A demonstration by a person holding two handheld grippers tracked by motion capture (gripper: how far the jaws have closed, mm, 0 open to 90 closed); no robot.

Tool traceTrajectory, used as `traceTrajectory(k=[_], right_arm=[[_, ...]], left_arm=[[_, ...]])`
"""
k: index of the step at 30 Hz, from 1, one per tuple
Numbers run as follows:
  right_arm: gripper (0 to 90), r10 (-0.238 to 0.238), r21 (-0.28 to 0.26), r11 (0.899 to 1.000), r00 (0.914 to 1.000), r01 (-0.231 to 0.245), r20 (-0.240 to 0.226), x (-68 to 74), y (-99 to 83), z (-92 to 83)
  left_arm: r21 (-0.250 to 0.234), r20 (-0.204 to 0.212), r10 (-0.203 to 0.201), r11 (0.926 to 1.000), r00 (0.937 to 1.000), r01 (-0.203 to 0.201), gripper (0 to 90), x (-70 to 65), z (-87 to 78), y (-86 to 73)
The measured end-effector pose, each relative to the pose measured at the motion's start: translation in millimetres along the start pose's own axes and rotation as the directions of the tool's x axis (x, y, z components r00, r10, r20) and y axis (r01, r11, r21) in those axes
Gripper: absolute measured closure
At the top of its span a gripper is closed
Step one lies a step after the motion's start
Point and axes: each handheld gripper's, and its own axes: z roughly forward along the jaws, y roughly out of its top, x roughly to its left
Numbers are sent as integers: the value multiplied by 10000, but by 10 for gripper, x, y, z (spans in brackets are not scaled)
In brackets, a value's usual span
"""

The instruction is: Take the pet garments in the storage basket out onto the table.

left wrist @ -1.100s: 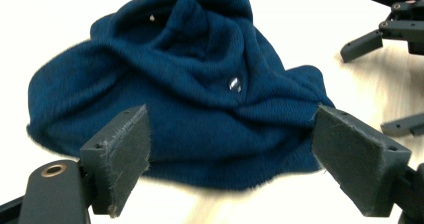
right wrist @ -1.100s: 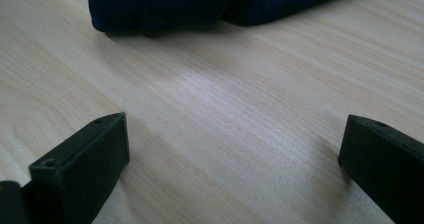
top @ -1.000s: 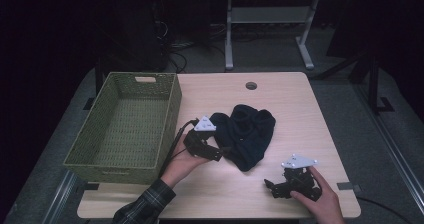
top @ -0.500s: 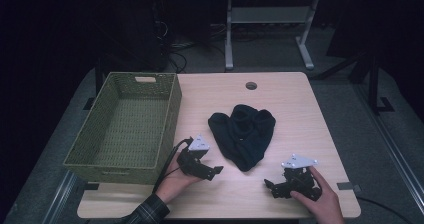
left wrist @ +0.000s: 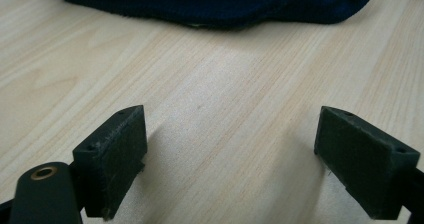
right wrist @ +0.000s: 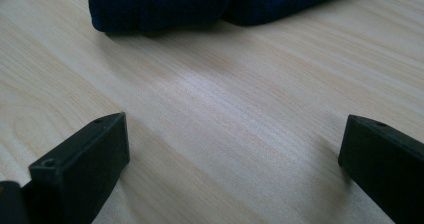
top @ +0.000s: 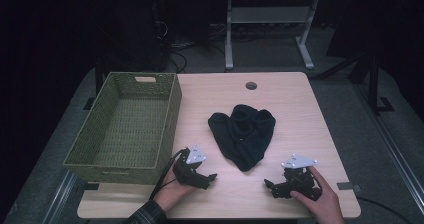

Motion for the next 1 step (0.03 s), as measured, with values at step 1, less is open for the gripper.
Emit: traceTrajectory(k=[1], right_arm=[[0, 3, -9, 10000, 10000, -3, -3, 0, 0, 0]], left_arm=[[-5, 4, -20, 10000, 10000, 20, 129, -1, -2, -3]])
